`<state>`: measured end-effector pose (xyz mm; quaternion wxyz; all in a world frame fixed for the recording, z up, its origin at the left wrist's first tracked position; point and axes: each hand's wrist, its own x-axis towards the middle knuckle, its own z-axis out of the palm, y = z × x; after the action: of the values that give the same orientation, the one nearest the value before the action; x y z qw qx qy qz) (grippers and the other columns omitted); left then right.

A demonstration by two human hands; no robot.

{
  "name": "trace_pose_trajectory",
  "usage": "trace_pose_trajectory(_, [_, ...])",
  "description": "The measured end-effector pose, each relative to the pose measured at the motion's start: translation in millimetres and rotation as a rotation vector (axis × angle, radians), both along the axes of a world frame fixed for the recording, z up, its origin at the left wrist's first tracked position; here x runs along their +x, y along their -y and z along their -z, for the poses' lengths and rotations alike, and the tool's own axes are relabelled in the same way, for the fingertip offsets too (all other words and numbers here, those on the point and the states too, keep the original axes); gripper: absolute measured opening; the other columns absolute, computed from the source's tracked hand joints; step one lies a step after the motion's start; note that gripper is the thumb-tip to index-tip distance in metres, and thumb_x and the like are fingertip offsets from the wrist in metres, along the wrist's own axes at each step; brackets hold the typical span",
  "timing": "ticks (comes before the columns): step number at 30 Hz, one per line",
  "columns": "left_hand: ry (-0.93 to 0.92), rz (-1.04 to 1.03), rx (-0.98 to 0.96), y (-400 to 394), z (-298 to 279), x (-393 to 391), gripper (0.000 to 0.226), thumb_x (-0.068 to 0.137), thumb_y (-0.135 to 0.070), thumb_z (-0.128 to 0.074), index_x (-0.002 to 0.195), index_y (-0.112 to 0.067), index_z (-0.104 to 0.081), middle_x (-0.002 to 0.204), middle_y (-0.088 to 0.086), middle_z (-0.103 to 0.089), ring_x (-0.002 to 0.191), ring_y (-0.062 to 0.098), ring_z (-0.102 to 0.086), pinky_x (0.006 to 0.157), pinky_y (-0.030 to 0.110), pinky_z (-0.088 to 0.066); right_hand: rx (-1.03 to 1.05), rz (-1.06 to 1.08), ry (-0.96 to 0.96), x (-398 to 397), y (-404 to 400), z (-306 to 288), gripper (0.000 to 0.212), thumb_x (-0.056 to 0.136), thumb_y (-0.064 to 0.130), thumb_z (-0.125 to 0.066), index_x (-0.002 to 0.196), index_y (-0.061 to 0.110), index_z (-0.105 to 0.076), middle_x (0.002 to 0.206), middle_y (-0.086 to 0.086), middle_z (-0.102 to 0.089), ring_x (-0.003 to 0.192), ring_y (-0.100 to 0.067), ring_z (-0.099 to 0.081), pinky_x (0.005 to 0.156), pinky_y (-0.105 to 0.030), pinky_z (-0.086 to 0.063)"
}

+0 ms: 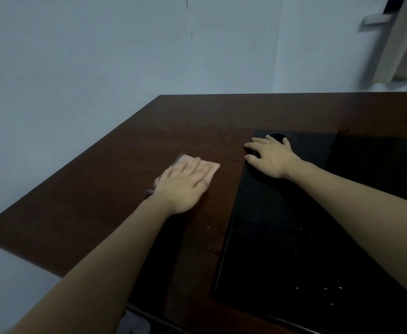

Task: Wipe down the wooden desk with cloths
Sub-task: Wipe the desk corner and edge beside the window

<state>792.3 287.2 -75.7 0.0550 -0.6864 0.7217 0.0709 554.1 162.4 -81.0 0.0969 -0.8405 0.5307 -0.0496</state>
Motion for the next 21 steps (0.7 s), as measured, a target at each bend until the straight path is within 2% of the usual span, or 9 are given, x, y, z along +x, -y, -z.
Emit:
trace_pose_trajectory(4, [0.003,0.286,-0.023,-36.2,5.2,-49.6,0.061,0.097,-0.064,0.004,0.157,-0.051,0.010,0.169,-0.014,0.009,0.156,0.015,0.012,0.125,0.048,0.000,0.015,-0.026,0.000,-3.1,-2.6,-4.7,0.055,0.105,0.053,-0.035,0.156,0.032,-0.035,0.168,0.003,-0.020,0.156,-0.031,-0.009,0.121,-0.065,-0.001])
trace_pose_trajectory(6, [-0.044,0.398,-0.049,-63.8,5.6,-59.6,0.053,0.103,-0.060,-0.003,0.153,-0.056,0.012,0.169,-0.017,0.010,0.154,0.010,0.014,0.124,0.043,0.004,0.004,-0.052,-0.015,-9.0,-5.5,-7.6,0.054,0.105,0.053,-0.036,0.156,0.032,-0.035,0.168,0.004,-0.021,0.156,-0.029,-0.008,0.121,-0.065,-0.001])
trace_pose_trajectory(8, [-0.078,0.413,-0.022,-82.5,3.8,-53.9,0.053,0.106,-0.057,-0.010,0.155,-0.054,0.008,0.167,-0.021,0.014,0.153,0.006,0.019,0.124,0.038,0.009,-0.023,-0.081,-0.044,-19.3,-8.9,-9.6,0.053,0.106,0.051,-0.035,0.156,0.032,-0.035,0.168,0.005,-0.021,0.156,-0.026,-0.008,0.122,-0.063,0.000])
trace_pose_trajectory(13, [-0.033,0.281,-0.013,-70.7,-3.2,-8.1,0.061,0.090,-0.066,0.013,0.152,-0.061,0.011,0.164,-0.030,0.011,0.151,0.000,0.020,0.126,0.041,0.001,-0.006,-0.034,-0.053,-73.0,-18.9,-9.7,0.054,0.106,0.052,-0.034,0.156,0.033,-0.034,0.168,0.006,-0.021,0.156,-0.023,-0.010,0.123,-0.058,-0.005])
trace_pose_trajectory(18, [0.028,-0.007,0.016,-25.7,-0.3,15.7,0.053,0.105,-0.057,-0.004,0.155,-0.052,0.013,0.168,-0.018,0.015,0.154,0.010,0.016,0.126,0.045,0.001,0.046,0.078,-0.079,-133.7,-35.9,-5.7,0.056,0.105,0.056,-0.030,0.158,0.037,-0.026,0.169,0.008,-0.014,0.157,-0.025,-0.007,0.123,-0.057,-0.005])
trace_pose_trajectory(21, [-0.016,-0.060,0.001,-8.9,0.2,-9.9,0.054,0.106,-0.056,-0.007,0.157,-0.050,0.008,0.168,-0.014,0.014,0.156,0.014,0.011,0.126,0.046,0.002,0.062,0.086,-0.060,-146.9,-42.5,-2.5,0.057,0.105,0.056,-0.027,0.159,0.039,-0.022,0.169,0.010,-0.011,0.157,-0.023,-0.004,0.124,-0.055,-0.003])
